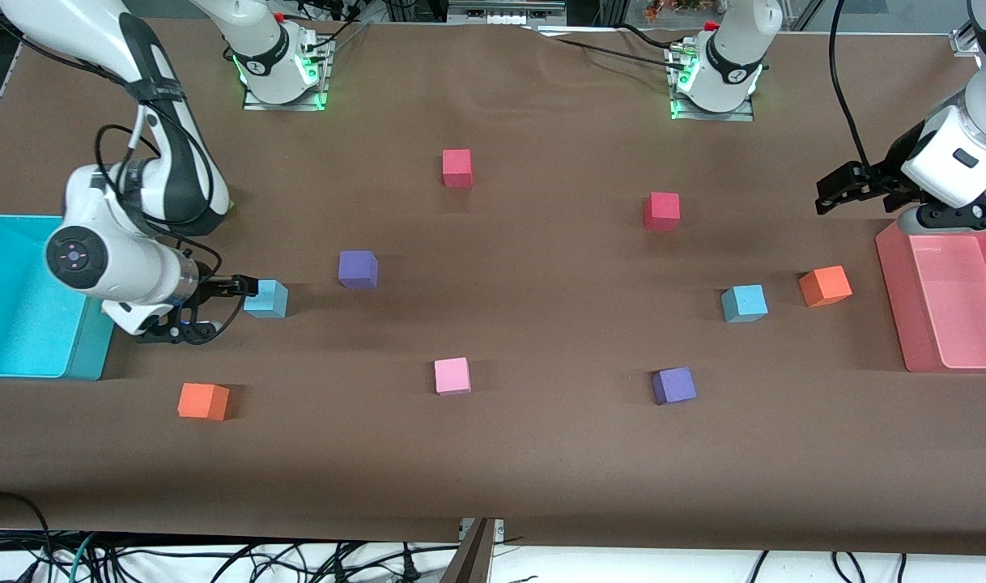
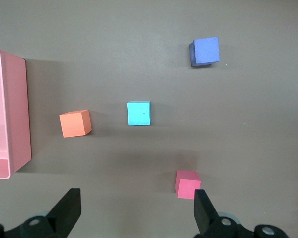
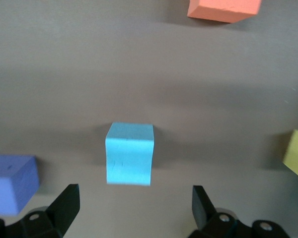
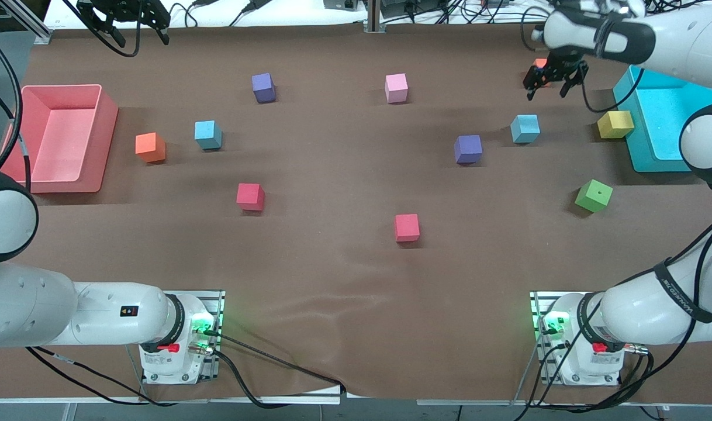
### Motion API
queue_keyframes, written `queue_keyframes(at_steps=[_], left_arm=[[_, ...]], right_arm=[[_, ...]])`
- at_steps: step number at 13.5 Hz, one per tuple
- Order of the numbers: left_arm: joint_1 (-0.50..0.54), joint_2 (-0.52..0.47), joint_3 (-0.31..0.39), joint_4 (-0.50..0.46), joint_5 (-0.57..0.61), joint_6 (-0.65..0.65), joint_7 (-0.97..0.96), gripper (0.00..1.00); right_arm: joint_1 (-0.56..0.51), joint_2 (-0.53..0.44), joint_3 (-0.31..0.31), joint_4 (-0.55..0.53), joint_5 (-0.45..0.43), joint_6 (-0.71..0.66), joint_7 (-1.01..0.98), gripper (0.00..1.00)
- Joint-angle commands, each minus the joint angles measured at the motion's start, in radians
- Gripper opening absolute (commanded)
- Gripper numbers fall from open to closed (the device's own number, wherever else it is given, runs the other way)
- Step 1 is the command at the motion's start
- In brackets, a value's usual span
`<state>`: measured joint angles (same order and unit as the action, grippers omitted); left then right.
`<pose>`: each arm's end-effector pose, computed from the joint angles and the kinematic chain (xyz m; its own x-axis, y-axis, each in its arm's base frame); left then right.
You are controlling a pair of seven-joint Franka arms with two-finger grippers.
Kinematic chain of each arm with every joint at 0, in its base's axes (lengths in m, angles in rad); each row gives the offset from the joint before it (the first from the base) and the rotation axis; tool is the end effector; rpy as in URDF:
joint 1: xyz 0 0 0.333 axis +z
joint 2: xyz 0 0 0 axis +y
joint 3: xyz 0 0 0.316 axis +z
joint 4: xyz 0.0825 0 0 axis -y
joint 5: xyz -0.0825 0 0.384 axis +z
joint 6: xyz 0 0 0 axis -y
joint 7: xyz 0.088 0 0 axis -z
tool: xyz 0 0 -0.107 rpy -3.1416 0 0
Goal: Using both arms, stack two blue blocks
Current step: 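Reach the right gripper to the light blue cube and grasp it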
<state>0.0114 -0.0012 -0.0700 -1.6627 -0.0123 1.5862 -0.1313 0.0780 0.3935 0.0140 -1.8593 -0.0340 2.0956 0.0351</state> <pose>0.5507 -0.0336 0.5832 0.9944 0.0730 -0.0762 0.0734 -0.9973 0.0022 0.6152 0.0546 0.2958 0.9851 0.0725 -0.1558 0.0776 -0.9966 0.0265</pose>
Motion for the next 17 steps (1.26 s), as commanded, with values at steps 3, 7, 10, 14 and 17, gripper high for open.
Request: queue_keyframes(at_steps=[3,7,10,14,17], left_arm=[[0.005,-0.006,-0.008,0.007,0.021,-0.003,-0.002,1.0],[0.005,-0.006,-0.008,0.006,0.021,-0.003,-0.002,1.0],[0.004,-0.006,-0.008,0.009,0.023,-0.003,-0.002,1.0],[0.001,-0.006,-0.011,0.009,0.021,-0.003,-0.004,1.0],[-0.002,-0.006,-0.011,0.009,0.021,-0.003,-0.004,1.0]], right_arm=[[-0.001,-0.001,0.003,-0.15,-0.003,0.193,0.012,1.0],[0.005,0.048,0.003,-0.146,-0.003,0.23,0.023,1.0],[0.008,0.07,0.003,-0.144,-0.003,0.245,0.025,1.0],[0.012,0.087,0.003,-0.143,-0.003,0.241,0.025,0.82],[0.016,0.088,0.003,-0.143,-0.003,0.233,0.025,0.0]])
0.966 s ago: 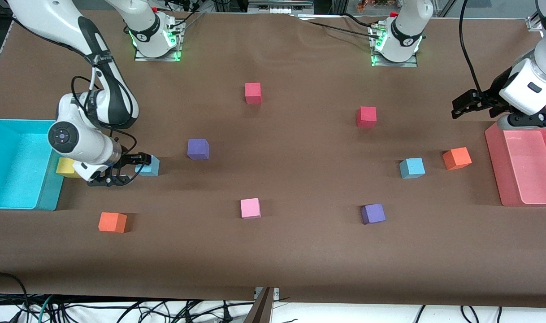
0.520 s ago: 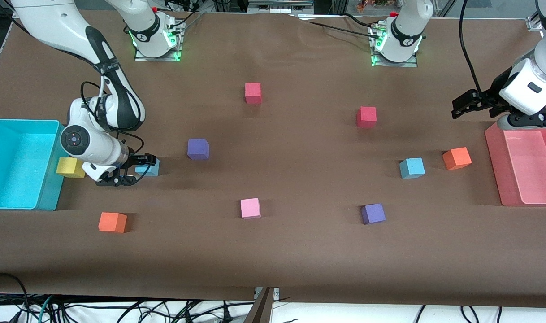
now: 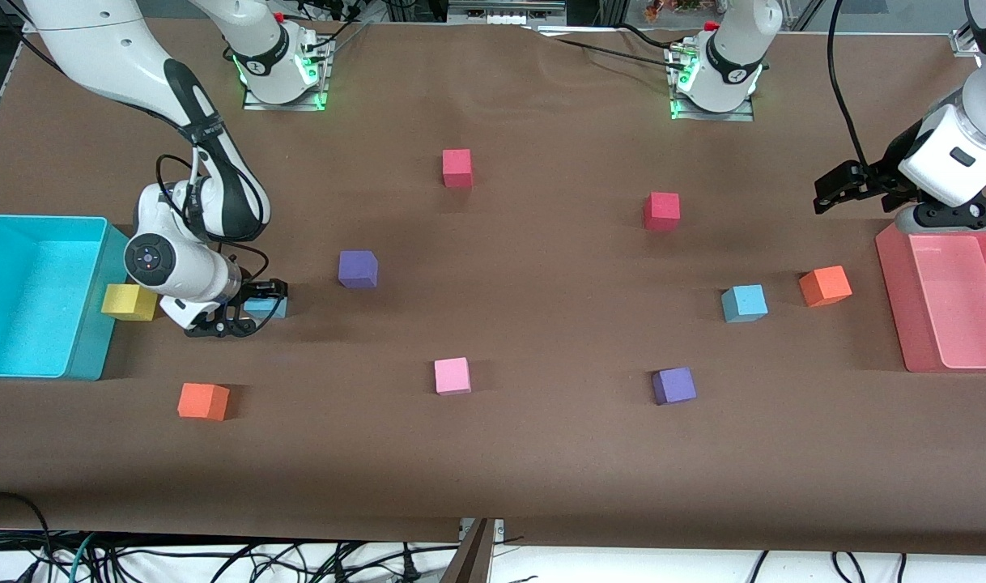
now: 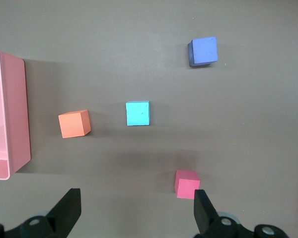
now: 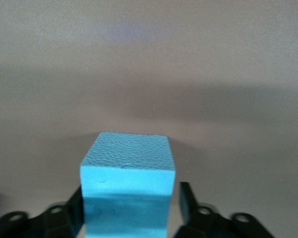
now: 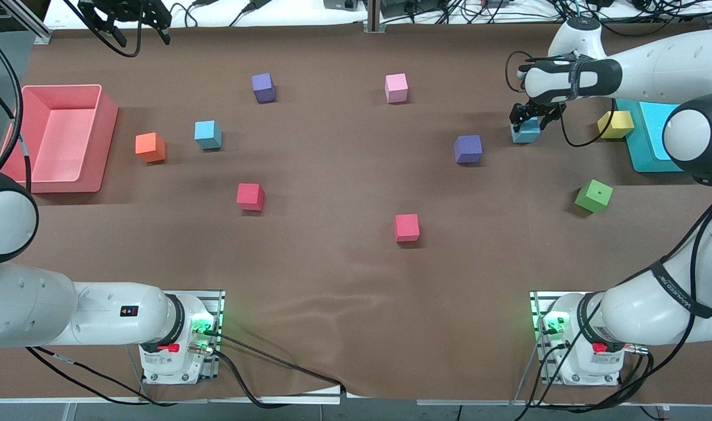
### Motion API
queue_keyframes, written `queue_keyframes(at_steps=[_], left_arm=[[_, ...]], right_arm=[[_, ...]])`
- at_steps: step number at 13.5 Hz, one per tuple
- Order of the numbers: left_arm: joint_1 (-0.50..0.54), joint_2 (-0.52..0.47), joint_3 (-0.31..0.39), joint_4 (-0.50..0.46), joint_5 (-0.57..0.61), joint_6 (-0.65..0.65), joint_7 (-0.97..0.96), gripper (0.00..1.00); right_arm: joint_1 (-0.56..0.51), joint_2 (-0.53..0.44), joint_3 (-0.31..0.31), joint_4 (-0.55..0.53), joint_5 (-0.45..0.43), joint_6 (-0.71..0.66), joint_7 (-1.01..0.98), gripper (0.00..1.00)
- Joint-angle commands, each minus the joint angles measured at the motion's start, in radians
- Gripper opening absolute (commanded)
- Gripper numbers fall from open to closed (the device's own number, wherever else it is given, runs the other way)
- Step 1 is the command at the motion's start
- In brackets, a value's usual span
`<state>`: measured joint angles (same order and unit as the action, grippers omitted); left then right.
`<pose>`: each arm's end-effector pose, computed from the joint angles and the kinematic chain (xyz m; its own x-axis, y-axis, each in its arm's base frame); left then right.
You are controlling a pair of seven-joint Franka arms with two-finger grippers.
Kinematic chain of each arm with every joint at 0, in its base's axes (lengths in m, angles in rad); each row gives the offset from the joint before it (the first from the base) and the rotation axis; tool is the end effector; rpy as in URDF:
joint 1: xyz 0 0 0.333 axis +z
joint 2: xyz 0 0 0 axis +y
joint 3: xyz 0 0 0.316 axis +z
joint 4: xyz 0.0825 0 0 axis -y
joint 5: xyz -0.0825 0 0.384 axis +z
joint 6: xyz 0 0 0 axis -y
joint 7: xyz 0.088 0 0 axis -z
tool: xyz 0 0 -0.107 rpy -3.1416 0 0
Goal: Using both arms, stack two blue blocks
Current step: 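Lift the light blue cube with the right gripper toward the table middle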
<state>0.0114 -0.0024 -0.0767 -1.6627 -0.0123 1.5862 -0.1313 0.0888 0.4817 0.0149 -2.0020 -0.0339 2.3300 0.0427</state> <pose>0.5502 -0.0373 0.5838 0.9950 0.0663 -0.0750 0.0667 -0.9978 0.0023 0.5871 0.0604 0.2022 0.9849 0.0824 -0.1524 0.0865 -0.9960 0.0204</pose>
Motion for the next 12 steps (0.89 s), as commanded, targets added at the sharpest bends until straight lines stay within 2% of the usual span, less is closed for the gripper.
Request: queue_keyframes(at_steps=[1,3,8,12], left_arm=[[-0.004,-0.005,-0.005,0.009,0.021,-0.003,-0.004,1.0],[-0.004,-0.005,-0.015,0.009,0.021,-0.003,-0.004,1.0],[0.005,-0.002,-0.008,0.009,0.018,0.004,-0.002,1.0],[0.007,-0.002,-0.005,-0.003,0.014,0.018,-0.004,1.0]], right_arm=[[0.006,0.0,0.002,0.008,-0.003,-0.003,0.013,0.0],[0.012,-0.005,0.004,0.046,-0.004,-0.049,0.006,0.0],[0.146,0.024,0.002,0.374,0.006,-0.423,0.1,0.0],[0.308,0.095,0.002,0.576,0.094,-0.555,0.262,0.0]])
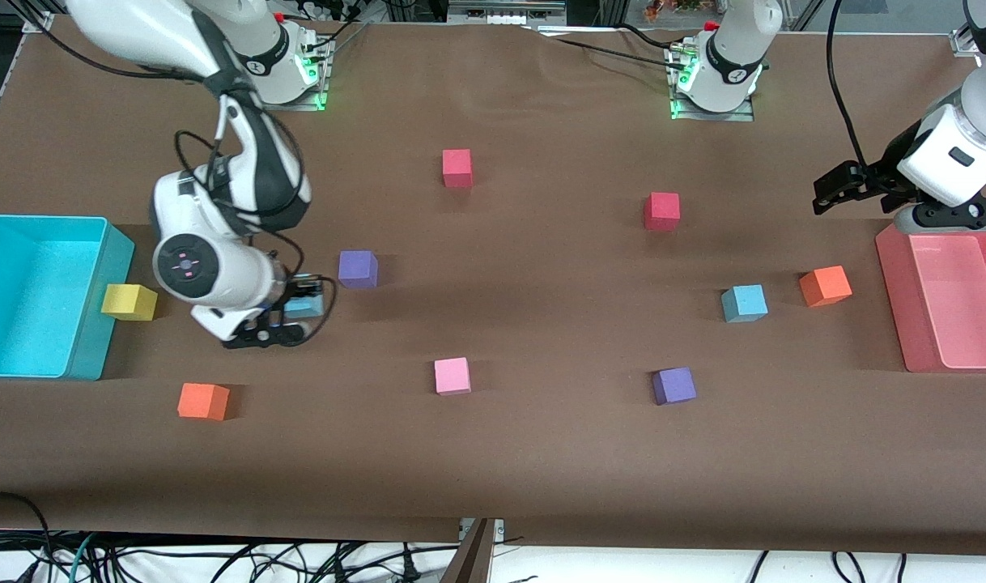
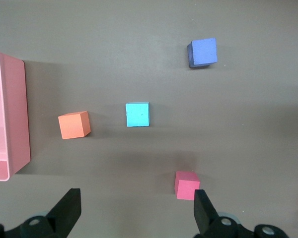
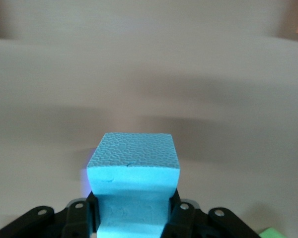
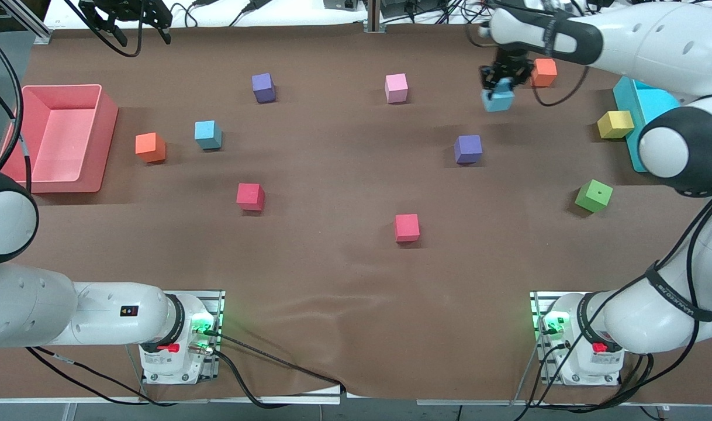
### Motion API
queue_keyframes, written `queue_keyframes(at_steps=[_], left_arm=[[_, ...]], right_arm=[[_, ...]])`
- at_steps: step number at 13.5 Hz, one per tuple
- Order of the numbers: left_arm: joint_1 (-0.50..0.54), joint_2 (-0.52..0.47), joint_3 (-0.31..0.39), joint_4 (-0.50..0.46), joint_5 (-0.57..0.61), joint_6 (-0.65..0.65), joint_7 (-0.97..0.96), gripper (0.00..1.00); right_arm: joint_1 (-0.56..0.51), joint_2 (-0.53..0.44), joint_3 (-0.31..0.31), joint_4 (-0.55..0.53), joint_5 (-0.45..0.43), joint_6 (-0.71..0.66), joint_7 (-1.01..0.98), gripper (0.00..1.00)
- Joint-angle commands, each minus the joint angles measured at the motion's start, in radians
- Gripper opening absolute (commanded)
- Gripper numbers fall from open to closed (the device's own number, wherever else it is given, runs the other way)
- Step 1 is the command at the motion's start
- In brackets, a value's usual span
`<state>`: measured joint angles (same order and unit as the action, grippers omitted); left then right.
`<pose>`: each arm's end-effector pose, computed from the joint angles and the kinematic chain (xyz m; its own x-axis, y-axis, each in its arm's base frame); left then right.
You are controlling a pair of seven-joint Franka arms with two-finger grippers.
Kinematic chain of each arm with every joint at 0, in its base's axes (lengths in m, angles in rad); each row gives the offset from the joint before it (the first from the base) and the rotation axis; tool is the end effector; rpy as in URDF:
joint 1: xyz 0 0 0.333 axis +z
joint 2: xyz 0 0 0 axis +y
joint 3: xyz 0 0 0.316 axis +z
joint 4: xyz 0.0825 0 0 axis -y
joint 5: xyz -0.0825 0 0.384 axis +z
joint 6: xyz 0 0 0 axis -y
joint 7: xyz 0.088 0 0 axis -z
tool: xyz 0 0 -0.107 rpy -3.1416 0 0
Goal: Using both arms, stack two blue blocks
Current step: 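Lift the light blue cube with the right gripper toward the table middle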
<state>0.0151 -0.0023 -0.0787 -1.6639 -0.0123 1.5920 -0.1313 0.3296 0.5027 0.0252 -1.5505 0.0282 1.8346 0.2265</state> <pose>0.5508 -0.0364 0.5837 0.9952 0.0681 -0.0705 0.0684 -0.9977 0.0029 0.6242 0.2313 0.3417 0.9692 0.1117 -0.2197 0.1173 -0.9930 0.0125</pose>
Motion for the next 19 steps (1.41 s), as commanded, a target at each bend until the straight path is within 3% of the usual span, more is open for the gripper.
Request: queue_keyframes(at_steps=[1,5,9,11,19], left_arm=[[0.002,-0.001,0.0,-0.004,0.015,0.023,-0.004,1.0],[0.002,0.008,0.003,-0.01,0.017,0.037,-0.004,1.0],[0.003,0.031,0.01,-0.013,0.021,0.051,-0.005,1.0],[0.003,0.038,0.01,-0.013,0.021,0.063,-0.005,1.0],[0.002,0.056,0.01,-0.06,0.021,0.132,-0.005,1.0]], right_arm=[[0.11,0.094,-0.008,0.157,0.044,-0.07,0.123,0.0],[0.296,0.23,-0.008,0.289,0.081,-0.061,0.348,0.0],[0.394,0.381,0.007,0.437,0.084,-0.031,0.462,0.0],[0.394,0.405,0.041,0.437,0.117,0.035,0.478,0.0],[0.448,0.459,0.042,0.435,0.148,0.133,0.485,0.0]])
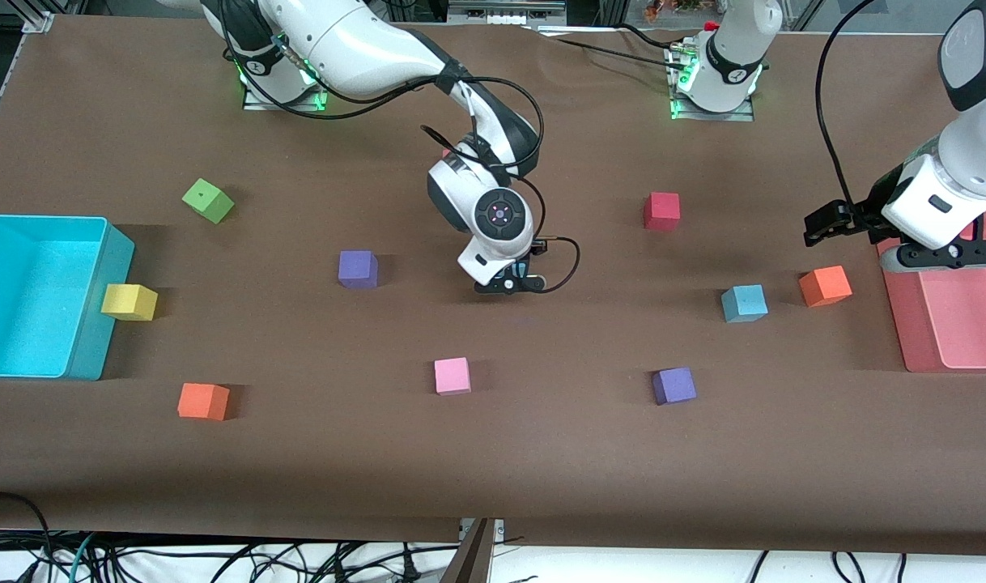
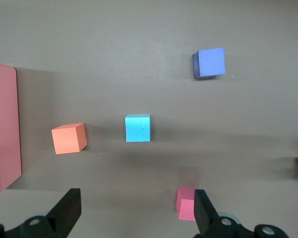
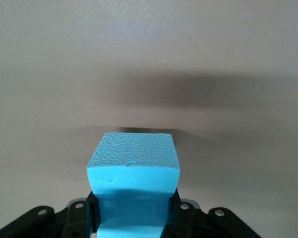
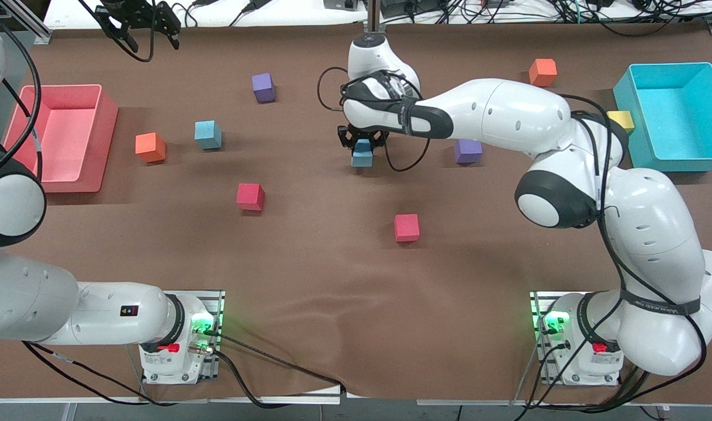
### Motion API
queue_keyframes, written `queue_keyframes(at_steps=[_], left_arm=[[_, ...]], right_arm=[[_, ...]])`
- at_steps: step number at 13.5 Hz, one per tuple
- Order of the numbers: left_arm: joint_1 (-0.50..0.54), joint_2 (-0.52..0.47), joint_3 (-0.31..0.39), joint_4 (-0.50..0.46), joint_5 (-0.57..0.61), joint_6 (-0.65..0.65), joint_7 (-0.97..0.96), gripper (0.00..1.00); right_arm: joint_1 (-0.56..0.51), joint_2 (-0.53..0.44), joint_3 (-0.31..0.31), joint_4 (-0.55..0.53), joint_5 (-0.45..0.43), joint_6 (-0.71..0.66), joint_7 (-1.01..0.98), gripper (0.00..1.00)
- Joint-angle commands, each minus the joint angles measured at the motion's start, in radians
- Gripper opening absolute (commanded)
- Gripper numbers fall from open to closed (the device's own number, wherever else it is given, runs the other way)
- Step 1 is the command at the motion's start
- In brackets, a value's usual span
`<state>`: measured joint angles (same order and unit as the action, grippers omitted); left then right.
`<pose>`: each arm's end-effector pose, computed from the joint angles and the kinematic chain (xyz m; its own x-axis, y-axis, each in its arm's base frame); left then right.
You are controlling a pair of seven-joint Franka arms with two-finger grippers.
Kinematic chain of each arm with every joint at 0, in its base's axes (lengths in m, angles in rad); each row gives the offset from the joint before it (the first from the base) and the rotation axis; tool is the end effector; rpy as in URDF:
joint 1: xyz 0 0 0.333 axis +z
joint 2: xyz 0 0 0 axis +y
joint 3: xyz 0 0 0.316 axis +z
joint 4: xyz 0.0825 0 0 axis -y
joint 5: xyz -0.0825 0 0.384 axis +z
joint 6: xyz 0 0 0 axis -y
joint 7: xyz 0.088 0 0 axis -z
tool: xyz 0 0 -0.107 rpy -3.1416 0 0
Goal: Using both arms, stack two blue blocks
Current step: 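Carry the cube with the right gripper while the left gripper reaches another cube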
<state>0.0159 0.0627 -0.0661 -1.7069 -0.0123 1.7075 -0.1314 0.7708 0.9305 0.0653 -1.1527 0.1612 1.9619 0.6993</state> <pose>0.5753 -0.0291 0.5361 0.9945 0.0827 -0.0635 0.0834 -0.9965 0.0079 0.5074 0.5563 0.2246 0.9741 0.0492 -0.2207 0.0357 -0.9973 -0.0645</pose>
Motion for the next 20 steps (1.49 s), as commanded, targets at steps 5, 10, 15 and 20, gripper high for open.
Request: queue_keyframes(at_steps=[5,10,15,20], left_arm=[[-0.007,0.032,-0.003,-0.08,0.021,0.079,-0.004,1.0],[-0.007,0.042,-0.003,-0.102,0.021,0.109,0.007,1.0],[0.006,0.061,-0.003,-0.206,0.021,0.245,0.007,1.0],[0.006,0.08,0.006,-0.319,0.021,0.406,0.007,1.0]], right_arm=[[0.012,0.042,0.002,0.031,0.012,0.029,0.043,0.85],[0.028,0.041,0.001,0.031,0.005,0.054,0.032,1.0],[0.007,-0.013,-0.007,0.037,0.008,0.04,-0.004,1.0],[-0.033,-0.071,-0.007,0.025,0.009,-0.012,-0.241,1.0]])
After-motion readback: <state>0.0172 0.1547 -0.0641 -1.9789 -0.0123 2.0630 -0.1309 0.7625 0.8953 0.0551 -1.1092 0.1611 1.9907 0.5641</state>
